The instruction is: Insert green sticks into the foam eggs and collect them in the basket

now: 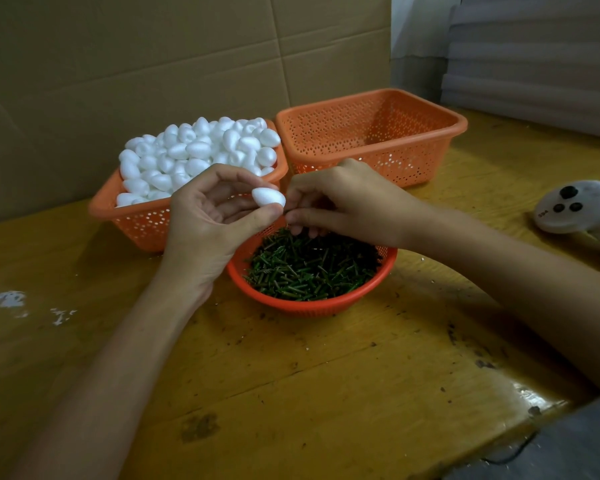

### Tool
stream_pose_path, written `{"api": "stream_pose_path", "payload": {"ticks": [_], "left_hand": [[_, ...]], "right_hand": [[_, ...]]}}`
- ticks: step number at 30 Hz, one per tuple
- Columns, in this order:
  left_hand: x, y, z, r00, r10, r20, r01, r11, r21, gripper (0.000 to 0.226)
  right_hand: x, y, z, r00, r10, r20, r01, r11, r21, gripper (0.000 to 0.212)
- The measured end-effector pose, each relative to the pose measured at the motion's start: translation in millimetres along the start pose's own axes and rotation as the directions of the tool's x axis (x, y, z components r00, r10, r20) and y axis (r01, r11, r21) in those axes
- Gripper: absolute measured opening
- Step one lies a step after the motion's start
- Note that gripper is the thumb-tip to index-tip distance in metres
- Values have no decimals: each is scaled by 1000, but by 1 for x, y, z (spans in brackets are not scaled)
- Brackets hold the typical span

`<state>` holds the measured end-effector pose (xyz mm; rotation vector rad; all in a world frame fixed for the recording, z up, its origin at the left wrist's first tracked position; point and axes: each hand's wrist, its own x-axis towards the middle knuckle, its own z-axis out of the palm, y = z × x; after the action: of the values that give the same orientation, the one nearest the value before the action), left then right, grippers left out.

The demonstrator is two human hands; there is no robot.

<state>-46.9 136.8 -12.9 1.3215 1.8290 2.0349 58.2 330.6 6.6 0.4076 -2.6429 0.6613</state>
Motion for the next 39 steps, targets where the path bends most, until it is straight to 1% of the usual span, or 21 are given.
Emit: {"api": "stream_pose_path", "payload": {"ticks": [9,15,20,26,31,34,37,39], "left_hand": [[1,-2,0,999,-20,-39,20,1000,7,27],[0,-4,3,998,-7,-64,8,1000,9,26],[-1,-4,4,999,17,-35,-16,1000,19,29],[-1,-2,3,999,24,-25,-23,999,35,28],[-2,-2,5,1000,28,-13,-28,999,39,28],[-2,-3,5,1000,27,-9,-26,999,42,30],[-2,-3,6,1000,12,-10,-12,1000,26,37],[-2,-2,6,1000,11,-6,-11,999,33,36]], "right_hand": [[0,-1,0,999,-1,-44,-2,999,-52,6],[-1,-5,-1,996,4,-93,-11,997,-75,10],[-1,-3,-1,997,19,-77,-22,999,-47,12],[0,0,0,998,53,-34,-51,997,60,12],[1,0,0,998,55,-17,-55,998,45,14],[0,0,-1,998,52,-28,-52,998,23,18],[-1,-2,-1,998,37,-48,-36,999,19,27],[-2,-2,-1,998,32,-59,-30,999,27,32]]}}
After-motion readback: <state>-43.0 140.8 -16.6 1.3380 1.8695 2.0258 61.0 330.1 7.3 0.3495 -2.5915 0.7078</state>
